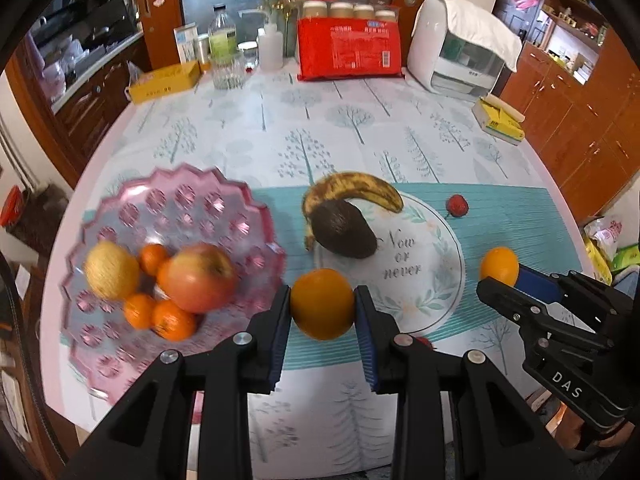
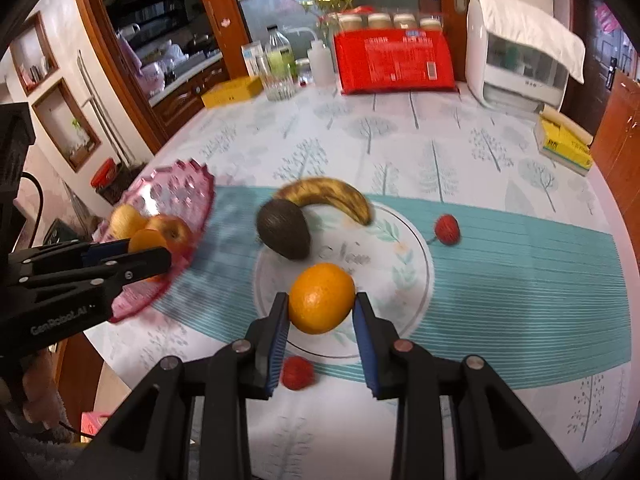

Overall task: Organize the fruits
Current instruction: 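Carry both held oranges over the pink glass bowl with both tools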

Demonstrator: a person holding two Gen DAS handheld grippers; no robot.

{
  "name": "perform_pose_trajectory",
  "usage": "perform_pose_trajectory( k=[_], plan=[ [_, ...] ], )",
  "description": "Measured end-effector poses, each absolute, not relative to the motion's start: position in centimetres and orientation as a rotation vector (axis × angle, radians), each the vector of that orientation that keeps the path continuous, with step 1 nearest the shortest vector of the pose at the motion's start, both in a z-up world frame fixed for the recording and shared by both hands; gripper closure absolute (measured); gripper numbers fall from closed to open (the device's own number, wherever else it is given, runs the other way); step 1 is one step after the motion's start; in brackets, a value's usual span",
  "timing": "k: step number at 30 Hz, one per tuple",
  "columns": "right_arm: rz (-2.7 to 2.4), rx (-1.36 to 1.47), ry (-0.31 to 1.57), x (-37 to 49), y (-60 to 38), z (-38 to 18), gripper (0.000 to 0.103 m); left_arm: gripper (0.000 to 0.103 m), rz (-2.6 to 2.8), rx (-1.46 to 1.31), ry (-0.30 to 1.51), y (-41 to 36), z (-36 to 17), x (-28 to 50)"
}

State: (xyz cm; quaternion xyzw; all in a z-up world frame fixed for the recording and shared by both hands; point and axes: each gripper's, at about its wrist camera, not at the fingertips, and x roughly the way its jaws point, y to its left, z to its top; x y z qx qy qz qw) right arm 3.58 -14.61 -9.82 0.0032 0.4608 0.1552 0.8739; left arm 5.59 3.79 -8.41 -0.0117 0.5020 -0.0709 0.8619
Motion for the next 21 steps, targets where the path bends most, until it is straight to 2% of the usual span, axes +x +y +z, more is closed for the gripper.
perform_pose_trajectory(
  k=[9, 21],
  plan=[
    [0.338, -0.026, 0.909, 2.8, -8.4, -7.7, 0.071, 0.073, -0.154, -0.025, 1.007, 9.7, -6.8, 5.4],
    [0.411, -0.056, 0.915, 3.7, 1.0, -8.6, 0.070, 0.073, -0.119, -0.008, 1.008, 17.8, -7.5, 6.4]
  ],
)
